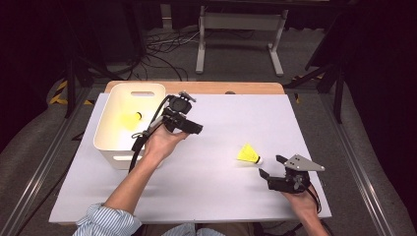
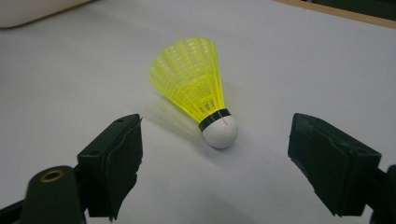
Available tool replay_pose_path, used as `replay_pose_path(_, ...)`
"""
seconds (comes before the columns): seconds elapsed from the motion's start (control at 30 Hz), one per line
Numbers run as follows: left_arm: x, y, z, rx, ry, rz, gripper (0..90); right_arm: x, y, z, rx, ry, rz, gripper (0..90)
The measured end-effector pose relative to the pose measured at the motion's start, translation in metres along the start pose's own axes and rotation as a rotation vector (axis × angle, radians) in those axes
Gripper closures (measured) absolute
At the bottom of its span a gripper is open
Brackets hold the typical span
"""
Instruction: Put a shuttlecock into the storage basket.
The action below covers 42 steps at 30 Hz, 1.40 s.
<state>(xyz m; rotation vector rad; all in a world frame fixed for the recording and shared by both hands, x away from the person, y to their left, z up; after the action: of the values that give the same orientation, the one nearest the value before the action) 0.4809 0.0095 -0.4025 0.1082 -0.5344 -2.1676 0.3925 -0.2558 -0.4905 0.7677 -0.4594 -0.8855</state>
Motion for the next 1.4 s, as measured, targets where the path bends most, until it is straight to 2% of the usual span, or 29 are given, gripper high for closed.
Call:
replay_pose_path(0.27,0.003,-0.002,-0.007,-0.008,-0.005,-0.001,31.1,0.003,0.004,-0.008,-0.051,0.004,-0.017,22.4)
replay_pose_path(0.7,0.006,-0.004,-0.015,-0.021,-0.016,-0.001,31.0,0.005,0.007,-0.019,-0.145,0.023,-0.018,29.5)
replay_pose_path(1.07,0.008,-0.008,-0.026,-0.036,-0.029,0.003,30.6,0.004,0.010,-0.030,-0.245,0.039,0.016,37.3)
replay_pose_path(1.4,0.011,-0.011,-0.035,-0.050,-0.041,-0.001,30.6,0.008,0.012,-0.039,-0.310,0.022,0.056,42.0)
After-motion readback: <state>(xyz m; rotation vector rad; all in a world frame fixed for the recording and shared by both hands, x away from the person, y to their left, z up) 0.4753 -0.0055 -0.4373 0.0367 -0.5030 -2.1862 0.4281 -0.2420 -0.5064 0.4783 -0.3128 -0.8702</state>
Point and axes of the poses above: each handheld gripper's, and its own axes: z roughly backward along the jaws, y roughly out of its top, x roughly to its right, the point moved 10 cm from there along -z, roughly forward along the jaws, and after that the axes turned 10 degrees about -x, right-handed, at the moved point
